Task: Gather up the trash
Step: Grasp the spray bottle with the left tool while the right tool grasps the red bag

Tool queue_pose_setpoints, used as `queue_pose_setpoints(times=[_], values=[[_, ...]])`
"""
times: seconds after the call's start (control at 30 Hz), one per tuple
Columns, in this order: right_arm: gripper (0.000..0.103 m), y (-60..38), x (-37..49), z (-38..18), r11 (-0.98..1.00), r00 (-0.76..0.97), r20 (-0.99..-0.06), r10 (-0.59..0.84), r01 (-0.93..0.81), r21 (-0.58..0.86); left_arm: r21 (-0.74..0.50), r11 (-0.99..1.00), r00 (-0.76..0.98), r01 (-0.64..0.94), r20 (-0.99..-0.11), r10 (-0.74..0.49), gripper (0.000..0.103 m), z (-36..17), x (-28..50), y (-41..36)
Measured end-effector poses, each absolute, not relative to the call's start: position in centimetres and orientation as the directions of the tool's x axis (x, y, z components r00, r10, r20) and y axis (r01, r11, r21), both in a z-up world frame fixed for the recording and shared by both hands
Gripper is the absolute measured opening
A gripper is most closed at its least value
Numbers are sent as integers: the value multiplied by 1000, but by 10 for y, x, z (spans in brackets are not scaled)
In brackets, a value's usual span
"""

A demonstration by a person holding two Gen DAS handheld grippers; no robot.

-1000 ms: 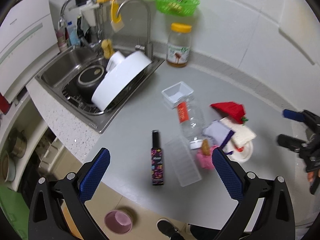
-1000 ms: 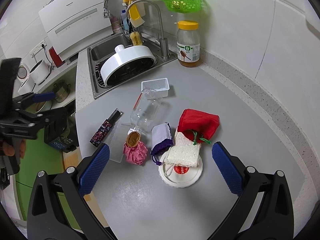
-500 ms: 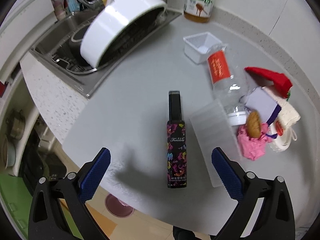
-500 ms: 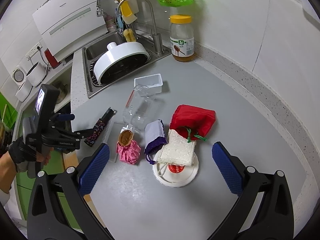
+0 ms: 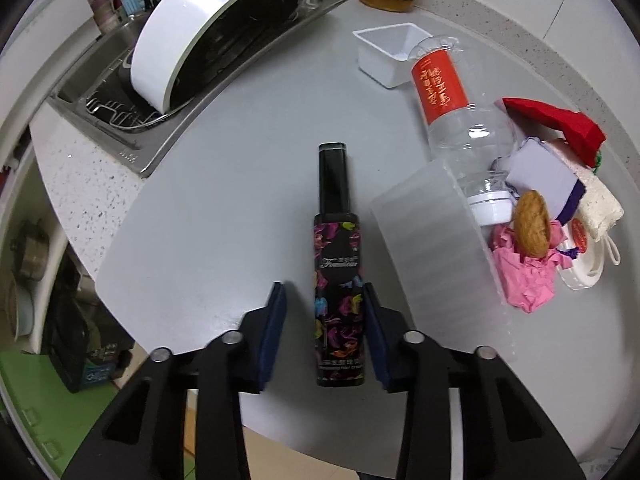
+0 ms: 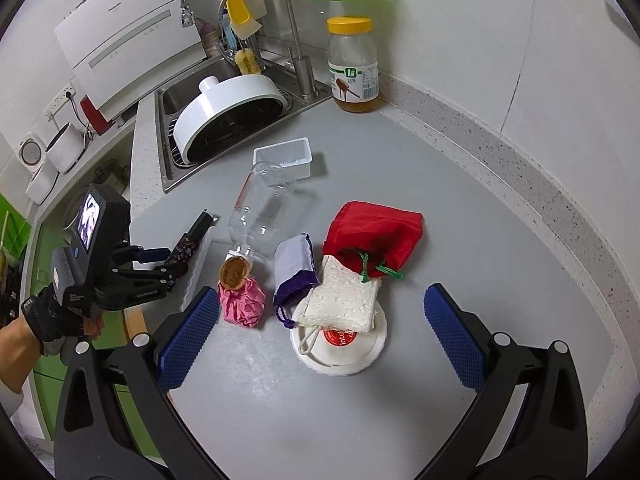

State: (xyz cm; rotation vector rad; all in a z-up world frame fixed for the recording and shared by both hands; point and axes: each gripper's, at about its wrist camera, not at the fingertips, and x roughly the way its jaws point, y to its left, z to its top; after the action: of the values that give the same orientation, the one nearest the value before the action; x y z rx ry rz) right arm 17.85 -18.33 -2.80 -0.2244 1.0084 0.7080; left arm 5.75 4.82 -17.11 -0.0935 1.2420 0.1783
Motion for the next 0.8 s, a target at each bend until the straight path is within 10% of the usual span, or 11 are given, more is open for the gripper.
queue_pose_setpoints(times=[0.73,0.8], values=[[99,-152,247,-91,808,321,-881,347,-579,108,-69,973,445,-221,-895,37,23,-90,46,44],[79,-150,254,-102,813,302,-893,332,-572,109,-73,971,454,-226,-890,39,23,-86,44,43]])
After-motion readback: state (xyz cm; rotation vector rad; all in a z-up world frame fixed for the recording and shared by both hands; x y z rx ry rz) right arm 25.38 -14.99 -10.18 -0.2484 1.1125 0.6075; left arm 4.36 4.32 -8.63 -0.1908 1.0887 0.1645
